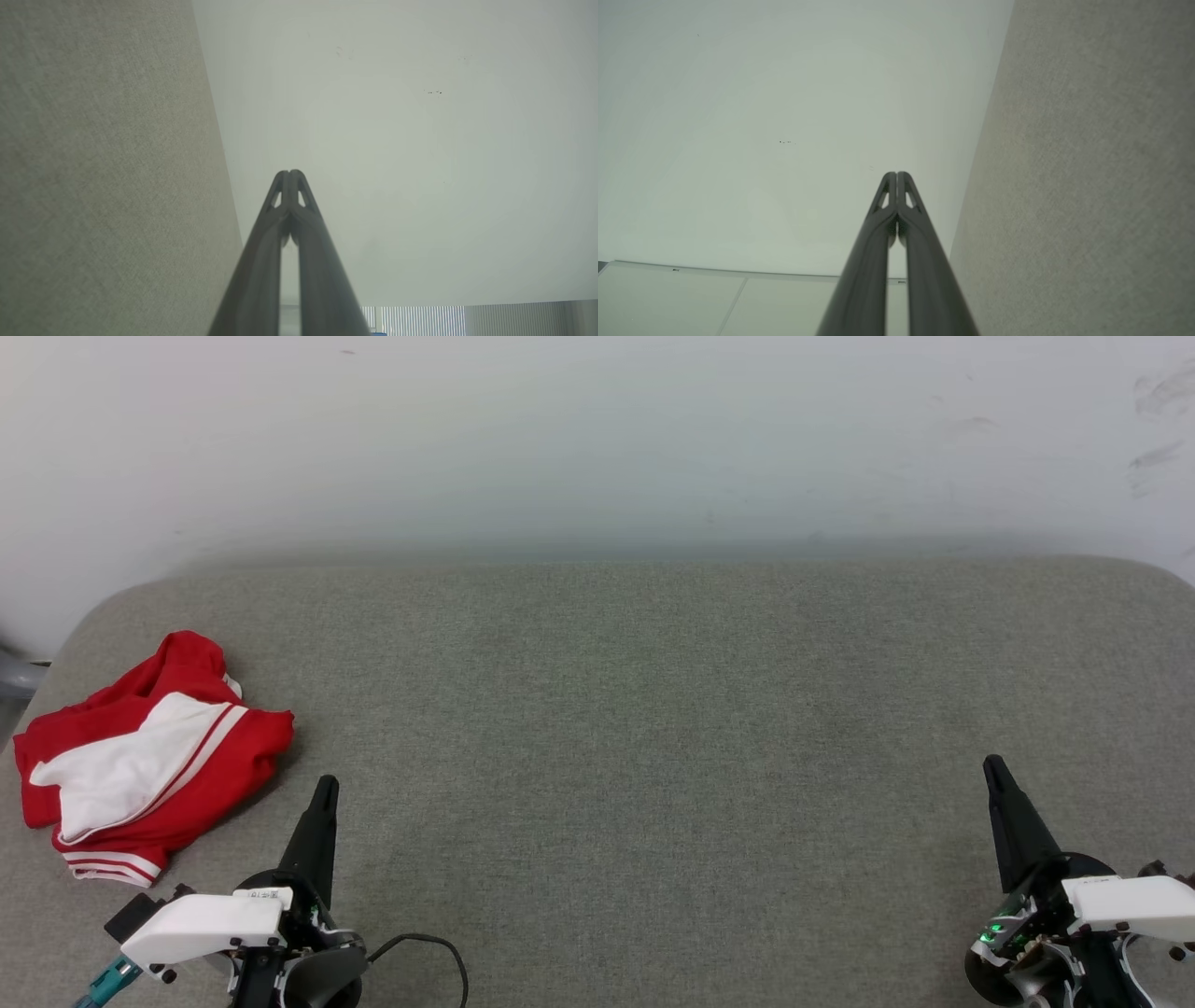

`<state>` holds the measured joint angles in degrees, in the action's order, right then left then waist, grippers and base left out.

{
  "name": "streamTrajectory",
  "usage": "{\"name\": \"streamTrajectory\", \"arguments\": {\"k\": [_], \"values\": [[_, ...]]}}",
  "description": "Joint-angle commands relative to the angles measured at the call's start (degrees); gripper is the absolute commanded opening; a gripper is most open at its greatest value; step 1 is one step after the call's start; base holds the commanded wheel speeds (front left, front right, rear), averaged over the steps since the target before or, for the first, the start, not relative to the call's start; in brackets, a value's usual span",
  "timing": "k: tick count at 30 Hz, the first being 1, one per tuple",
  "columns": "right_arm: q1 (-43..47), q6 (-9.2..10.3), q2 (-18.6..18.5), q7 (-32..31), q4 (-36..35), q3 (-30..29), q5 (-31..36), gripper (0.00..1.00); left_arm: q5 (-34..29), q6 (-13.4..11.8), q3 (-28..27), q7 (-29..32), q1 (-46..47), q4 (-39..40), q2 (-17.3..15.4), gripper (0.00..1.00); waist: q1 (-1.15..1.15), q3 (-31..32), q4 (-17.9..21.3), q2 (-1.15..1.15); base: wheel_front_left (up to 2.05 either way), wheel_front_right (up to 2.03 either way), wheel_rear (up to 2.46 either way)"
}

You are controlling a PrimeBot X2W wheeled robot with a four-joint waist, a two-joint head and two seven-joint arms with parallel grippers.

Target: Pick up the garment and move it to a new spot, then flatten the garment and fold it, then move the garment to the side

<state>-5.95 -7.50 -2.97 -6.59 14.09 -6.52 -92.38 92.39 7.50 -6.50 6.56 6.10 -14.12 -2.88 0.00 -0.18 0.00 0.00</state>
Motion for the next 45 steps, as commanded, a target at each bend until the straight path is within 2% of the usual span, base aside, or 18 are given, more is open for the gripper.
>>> {"name": "streamTrajectory", "arguments": {"k": [1, 33, 34, 45], "values": [[-0.69, 0.02, 0.18, -0.04, 0.02, 0.05, -0.06, 0.0, 0.05, 0.1, -0.11, 0.1, 0.39, 0.08, 0.01, 0.0, 0.0, 0.0, 0.0, 0.0, 0.0, 0.0, 0.0], [-0.69, 0.02, 0.18, -0.04, 0.02, 0.05, -0.06, 0.0, 0.04, 0.1, -0.1, 0.09, 0.39, 0.08, 0.01, 0.0, 0.0, 0.0, 0.0, 0.0, 0.0, 0.0, 0.0], [0.0, 0.0, 0.0, 0.0, 0.0, 0.0, 0.0, 1.0, 0.0, 0.0, 0.0, 0.0, 0.0, -0.01, 0.0, 1.0, 0.0, 0.0, 0.0, 0.0, 0.0, 0.0, 0.0], [1.83, 0.0, 0.04, 2.33, 0.86, -0.29, 2.97, 1.0, -2.45, -0.01, 0.5, -2.41, -1.48, -0.1, 0.12, 1.0, 0.0, -0.06, -0.03, 0.0, 0.0, 0.0, 0.0]]}}
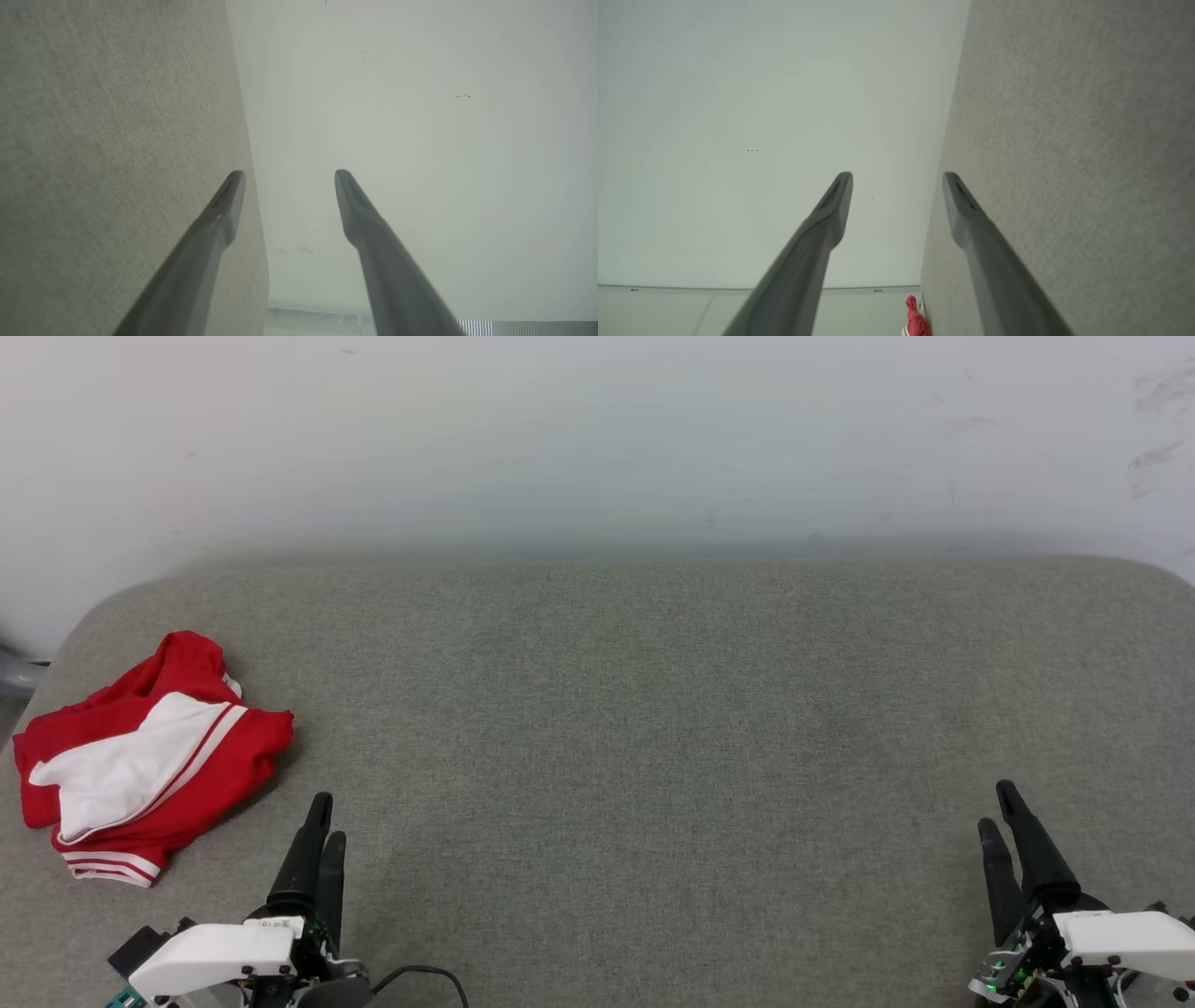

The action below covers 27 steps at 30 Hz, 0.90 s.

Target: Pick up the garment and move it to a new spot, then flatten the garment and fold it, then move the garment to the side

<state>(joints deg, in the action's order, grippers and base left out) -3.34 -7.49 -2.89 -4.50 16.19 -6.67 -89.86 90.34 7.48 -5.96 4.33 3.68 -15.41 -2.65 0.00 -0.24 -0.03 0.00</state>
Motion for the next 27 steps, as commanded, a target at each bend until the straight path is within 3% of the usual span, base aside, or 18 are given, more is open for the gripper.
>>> {"name": "streamTrajectory", "arguments": {"k": [1, 10, 27], "values": [[-0.75, -0.01, -0.04, 0.52, -1.4, -0.3, 1.15, 1.0, -1.1, 0.01, -0.17, -0.46, 0.95, 1.29, -0.11, 1.0, 0.0, -0.01, -0.01, 0.0, 0.0, 0.0, 0.0], [-0.55, -0.01, -0.03, 2.92, -4.66, -1.35, 10.28, 1.0, -10.71, -1.22, -0.76, -2.85, 1.37, 3.96, -0.13, 1.0, 0.0, -0.12, -0.1, 0.0, 0.0, 0.0, 0.0], [0.44, -0.01, -0.03, 6.87, -12.63, 0.47, 35.34, 1.0, -30.7, -7.22, 2.16, -6.78, 1.0, 9.86, -0.17, 1.0, 0.0, -0.28, -0.5, 0.0, 0.0, 0.0, 0.0]]}}
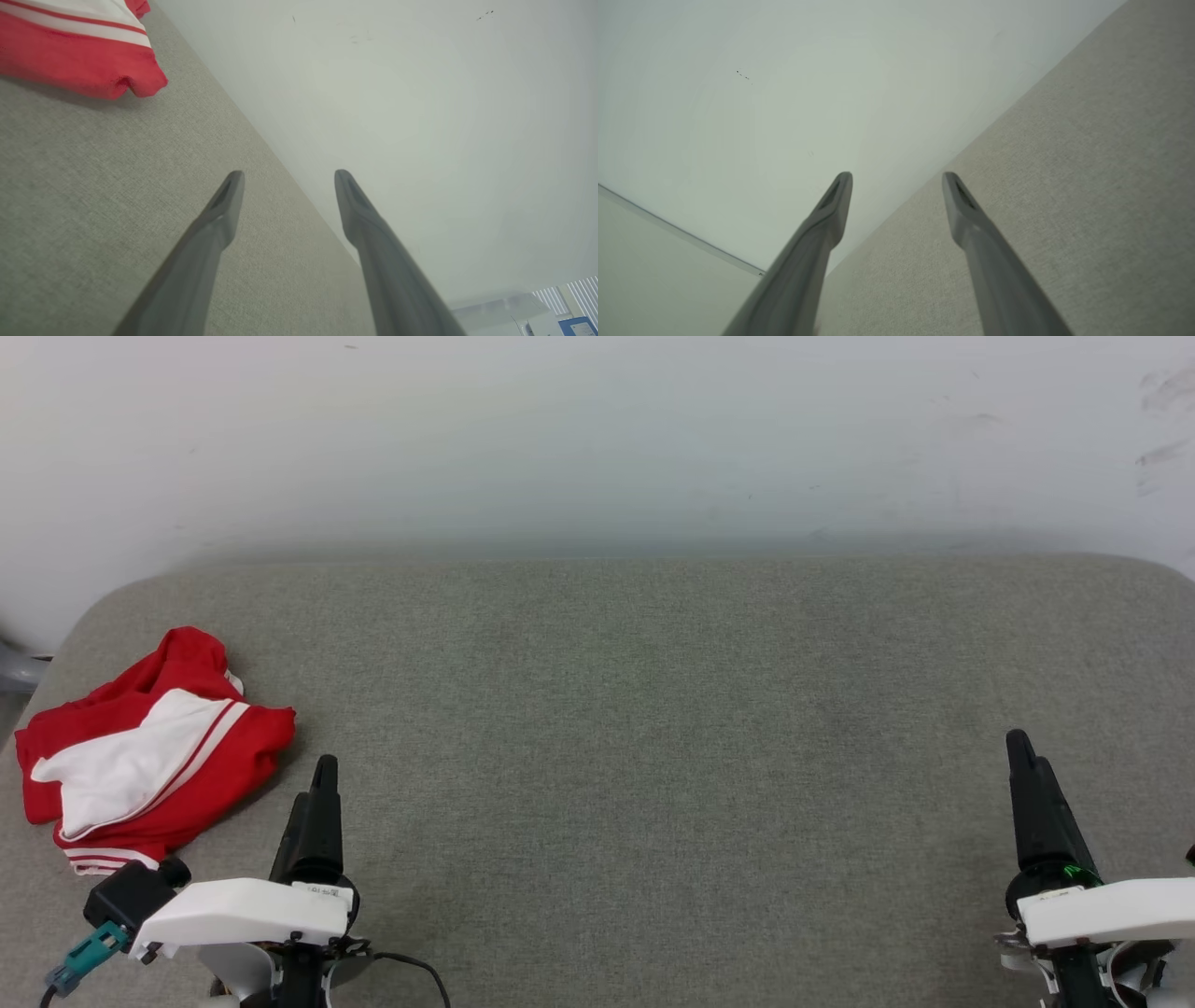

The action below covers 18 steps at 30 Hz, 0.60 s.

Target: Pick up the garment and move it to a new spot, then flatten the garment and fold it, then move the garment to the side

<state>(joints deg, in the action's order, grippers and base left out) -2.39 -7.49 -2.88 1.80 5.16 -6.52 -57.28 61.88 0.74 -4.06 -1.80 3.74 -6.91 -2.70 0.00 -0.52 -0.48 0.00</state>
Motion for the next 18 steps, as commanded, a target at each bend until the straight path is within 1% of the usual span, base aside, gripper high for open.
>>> {"name": "streamTrajectory", "arguments": {"k": [1, 6, 18], "values": [[-0.41, -0.01, -0.04, 0.78, -1.86, 0.51, 4.29, 1.0, -3.42, -0.84, 0.45, -0.83, 0.86, 1.53, -0.13, 1.0, 0.0, 0.01, -0.07, 0.0, 0.0, 0.0, 0.0], [0.31, -0.01, -0.03, 1.81, -2.69, 1.25, 10.61, 1.0, -8.66, -2.26, 1.4, -1.86, 0.46, 2.22, -0.13, 1.0, 0.0, 0.05, -0.23, 0.0, 0.0, 0.0, 0.0], [1.72, -0.01, -0.03, 4.05, -3.04, 2.11, 22.36, 1.0, -20.4, -3.78, 3.14, -4.13, -0.3, 2.54, -0.16, 1.0, 0.0, 0.2, -0.59, 0.0, 0.0, 0.0, 0.0]]}}
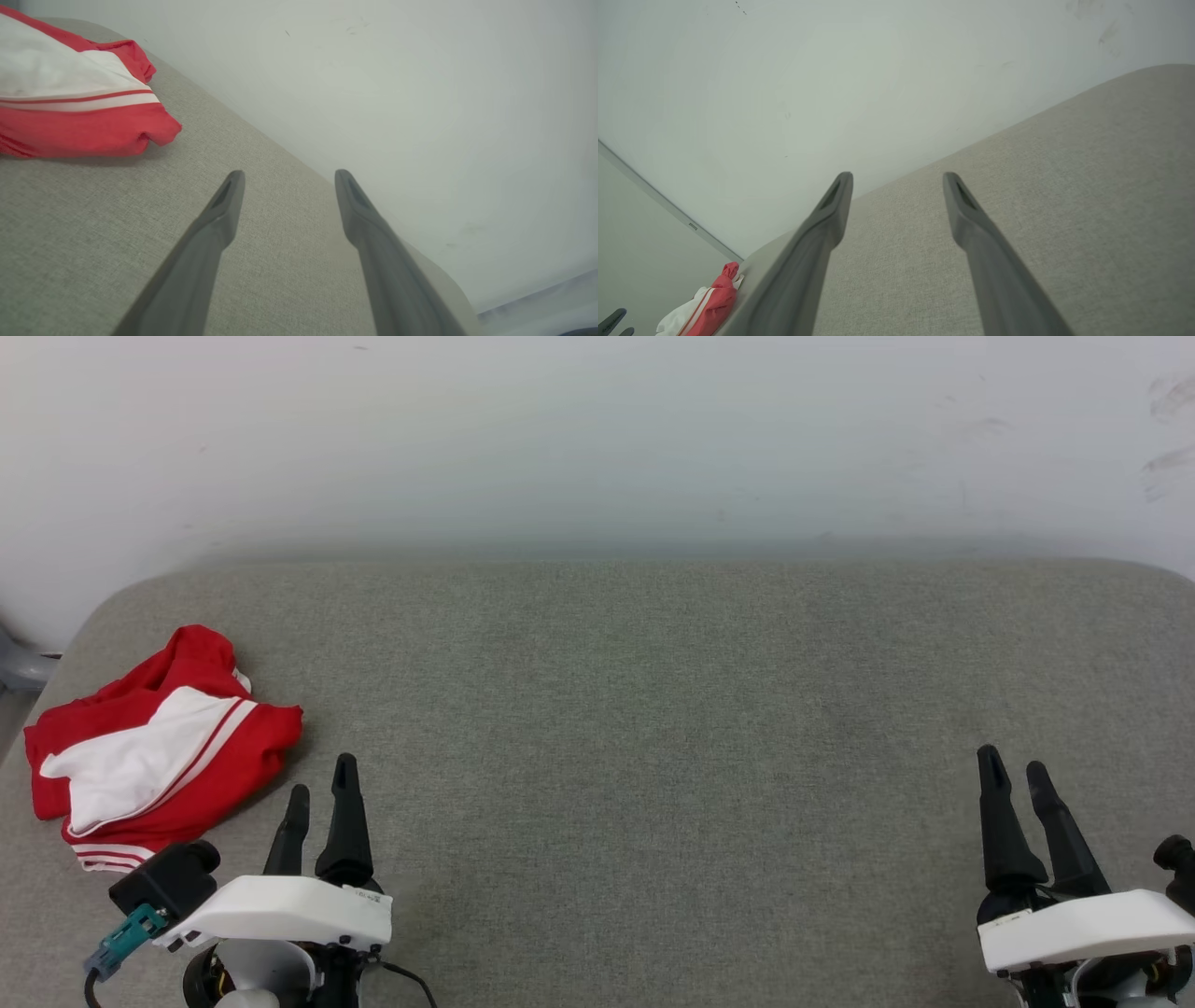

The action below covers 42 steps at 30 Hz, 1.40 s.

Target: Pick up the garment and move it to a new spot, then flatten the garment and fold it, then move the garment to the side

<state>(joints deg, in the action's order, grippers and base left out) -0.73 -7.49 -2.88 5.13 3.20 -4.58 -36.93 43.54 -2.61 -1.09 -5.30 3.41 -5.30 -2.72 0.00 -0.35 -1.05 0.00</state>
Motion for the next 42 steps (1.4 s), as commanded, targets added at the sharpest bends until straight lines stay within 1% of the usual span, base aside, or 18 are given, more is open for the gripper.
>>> {"name": "streamTrajectory", "arguments": {"k": [1, 18, 26, 42], "values": [[0.16, -0.01, -0.03, 0.88, -1.11, 0.23, 2.94, 1.0, -3.08, -0.47, 0.27, -0.77, -0.06, 0.94, -0.14, 1.0, 0.0, 0.06, -0.04, 0.0, 0.0, 0.0, 0.0], [1.94, -0.01, -0.02, 3.53, -1.78, 0.59, 15.76, 1.0, -15.25, -1.02, 2.06, -3.34, -1.35, 1.4, -0.44, 1.0, 0.0, 0.46, -0.35, 0.0, 0.0, 0.0, 0.0], [2.69, 0.0, -0.01, 4.66, -2.21, 0.57, 21.22, 1.0, -20.25, -1.77, 2.87, -4.53, -1.79, 1.67, -0.46, 1.0, 0.0, 0.63, -0.52, 0.0, 0.0, 0.0, 0.0], [3.59, 0.0, 0.0, 6.79, -3.33, 0.38, 29.46, 1.0, -29.23, -2.46, 4.78, -6.67, -2.46, 2.04, -0.71, 1.0, 0.0, 0.54, -0.71, 0.0, 0.0, 0.0, 0.0]]}}
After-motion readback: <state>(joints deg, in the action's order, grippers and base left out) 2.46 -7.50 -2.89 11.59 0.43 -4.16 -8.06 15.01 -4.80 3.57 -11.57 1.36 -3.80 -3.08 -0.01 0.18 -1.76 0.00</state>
